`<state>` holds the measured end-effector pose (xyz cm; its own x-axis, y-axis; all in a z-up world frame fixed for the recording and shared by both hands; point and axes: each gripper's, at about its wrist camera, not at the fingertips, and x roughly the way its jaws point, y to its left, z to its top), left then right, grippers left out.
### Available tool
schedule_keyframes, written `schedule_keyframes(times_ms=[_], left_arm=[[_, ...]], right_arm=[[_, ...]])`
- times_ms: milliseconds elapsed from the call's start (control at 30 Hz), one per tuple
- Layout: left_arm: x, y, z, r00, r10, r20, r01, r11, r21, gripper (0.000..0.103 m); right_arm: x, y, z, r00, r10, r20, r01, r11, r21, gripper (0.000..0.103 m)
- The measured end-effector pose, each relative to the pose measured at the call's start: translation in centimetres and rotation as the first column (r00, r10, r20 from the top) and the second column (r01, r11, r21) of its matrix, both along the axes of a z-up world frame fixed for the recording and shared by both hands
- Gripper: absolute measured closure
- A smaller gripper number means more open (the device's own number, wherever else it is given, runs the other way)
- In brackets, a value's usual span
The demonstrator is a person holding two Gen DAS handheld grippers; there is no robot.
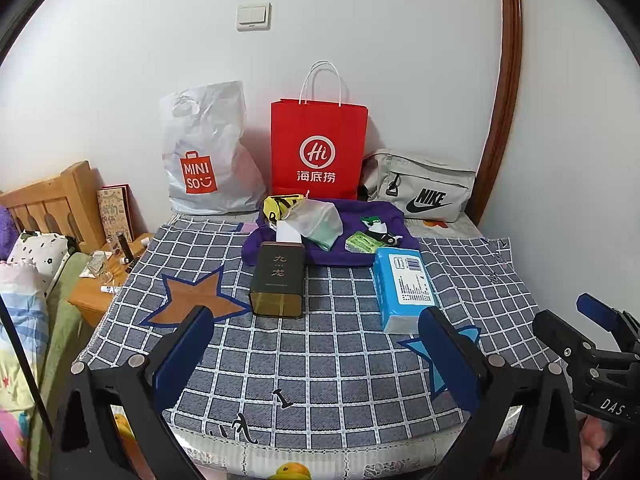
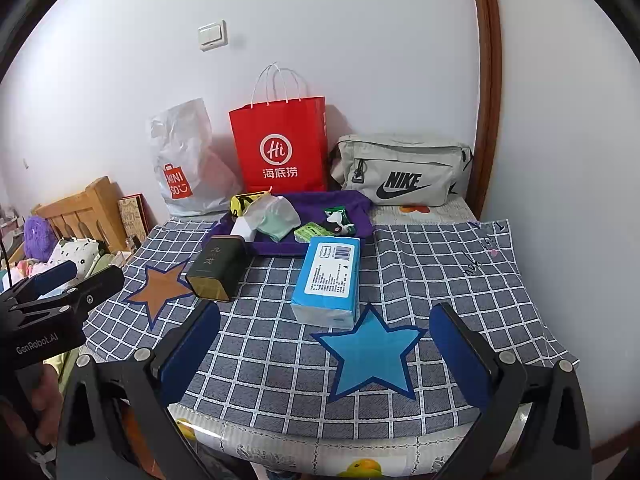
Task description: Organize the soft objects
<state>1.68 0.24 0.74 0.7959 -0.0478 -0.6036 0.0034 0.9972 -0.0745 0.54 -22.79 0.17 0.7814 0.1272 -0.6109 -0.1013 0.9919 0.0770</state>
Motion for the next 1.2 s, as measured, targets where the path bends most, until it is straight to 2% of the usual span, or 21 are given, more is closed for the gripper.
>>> schedule_keyframes(times_ms=[1200], left_arm=[[-0.32,-0.08,0.13,1.000,0.002,0.001,-0.002,1.000,0.001,0.000]], right_arm=[[-0.13,-0.06,0.06,1.000,0.005,0.002,-0.005,1.000,0.000,0.000]])
